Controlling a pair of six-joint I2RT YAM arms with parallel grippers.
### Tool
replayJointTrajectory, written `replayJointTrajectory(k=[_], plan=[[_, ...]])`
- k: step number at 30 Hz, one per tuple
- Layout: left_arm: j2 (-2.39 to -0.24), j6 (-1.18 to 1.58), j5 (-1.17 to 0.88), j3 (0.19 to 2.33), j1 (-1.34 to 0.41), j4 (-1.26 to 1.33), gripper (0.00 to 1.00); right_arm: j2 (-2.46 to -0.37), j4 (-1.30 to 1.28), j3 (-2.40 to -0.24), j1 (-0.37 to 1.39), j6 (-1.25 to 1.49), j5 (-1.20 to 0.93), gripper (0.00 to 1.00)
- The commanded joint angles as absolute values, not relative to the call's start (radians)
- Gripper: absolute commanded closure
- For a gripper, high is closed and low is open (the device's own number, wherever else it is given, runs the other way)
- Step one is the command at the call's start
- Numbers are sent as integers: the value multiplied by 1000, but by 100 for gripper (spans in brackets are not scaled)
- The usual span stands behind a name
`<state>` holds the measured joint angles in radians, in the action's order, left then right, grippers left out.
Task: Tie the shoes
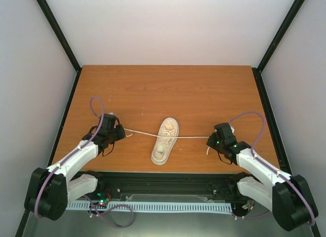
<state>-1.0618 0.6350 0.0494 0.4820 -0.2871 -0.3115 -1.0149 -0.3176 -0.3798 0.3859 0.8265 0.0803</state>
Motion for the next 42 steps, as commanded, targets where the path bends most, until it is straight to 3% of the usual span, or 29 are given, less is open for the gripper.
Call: replayJointTrajectory(k=[1,12,15,16,18,20,23,27,32,36,42], plan=[[-1070,680,56,492,-268,-351,99,-965,-363,-343,347,902,146,97],[-1037,600,-120,467,-267,-279,99,-1019,-259,-357,332,793,19,97],[-1048,587,-185,481,-268,-281,95,-1021,-263,-385,333,766,13,97],[-1056,584,-188,486,-268,-292,89,-1021,-268,-391,333,766,23,97],[-1060,584,-175,485,-268,-310,59,-1016,-264,-395,333,757,21,97],[-1039,578,-164,472,-268,-314,38,-1011,-256,-396,333,755,15,97],[-968,567,-158,449,-270,-315,26,-1011,-253,-402,333,754,10,97],[-875,500,-264,417,-287,-224,24,-1018,-239,-410,333,745,-1,97],[-940,382,-474,427,-366,-71,28,-1054,-227,-436,332,738,-9,97],[-1010,320,-488,444,-431,-6,37,-1077,-206,-445,331,742,-29,97],[-1087,172,-563,439,-504,104,39,-1100,-176,-447,331,746,-62,97]])
